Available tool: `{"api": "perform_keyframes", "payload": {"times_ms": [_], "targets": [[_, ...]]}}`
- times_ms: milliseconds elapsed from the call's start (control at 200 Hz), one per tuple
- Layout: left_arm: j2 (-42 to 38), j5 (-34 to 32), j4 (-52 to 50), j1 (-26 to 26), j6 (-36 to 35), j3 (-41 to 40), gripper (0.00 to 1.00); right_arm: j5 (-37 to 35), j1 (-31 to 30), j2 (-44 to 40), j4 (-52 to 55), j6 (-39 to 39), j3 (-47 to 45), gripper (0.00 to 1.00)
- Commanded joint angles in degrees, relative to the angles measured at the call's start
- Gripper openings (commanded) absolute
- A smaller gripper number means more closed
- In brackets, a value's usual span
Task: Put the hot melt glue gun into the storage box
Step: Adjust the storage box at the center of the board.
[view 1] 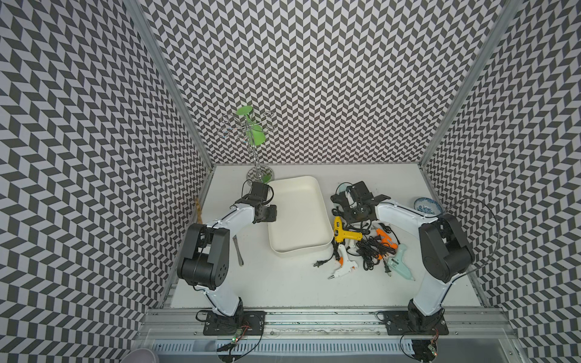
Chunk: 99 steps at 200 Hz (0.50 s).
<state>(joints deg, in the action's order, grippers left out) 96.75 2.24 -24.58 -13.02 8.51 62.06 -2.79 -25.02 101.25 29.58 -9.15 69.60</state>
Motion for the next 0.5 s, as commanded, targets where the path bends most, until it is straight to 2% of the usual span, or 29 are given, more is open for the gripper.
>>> {"api": "perform_keyframes", "payload": {"times_ms": [0,315,491], "targets": [[-2.2,0.7,1.4,-0.6,-0.6,0.4,0.33,0.7,-0.4,-6.8,-1.8,1.0,3.7,0.17],[-1.8,1.8,1.6,-1.1,0.1,0.5,0.35,0.9,-1.6,-10.7,7.0,1.6,15.2,0.14],[-2.2,2.1,2.0,-1.6,0.3,0.2,0.37,-4.2,-3.8,-13.8,8.7,3.0,20.7,0.14]]}}
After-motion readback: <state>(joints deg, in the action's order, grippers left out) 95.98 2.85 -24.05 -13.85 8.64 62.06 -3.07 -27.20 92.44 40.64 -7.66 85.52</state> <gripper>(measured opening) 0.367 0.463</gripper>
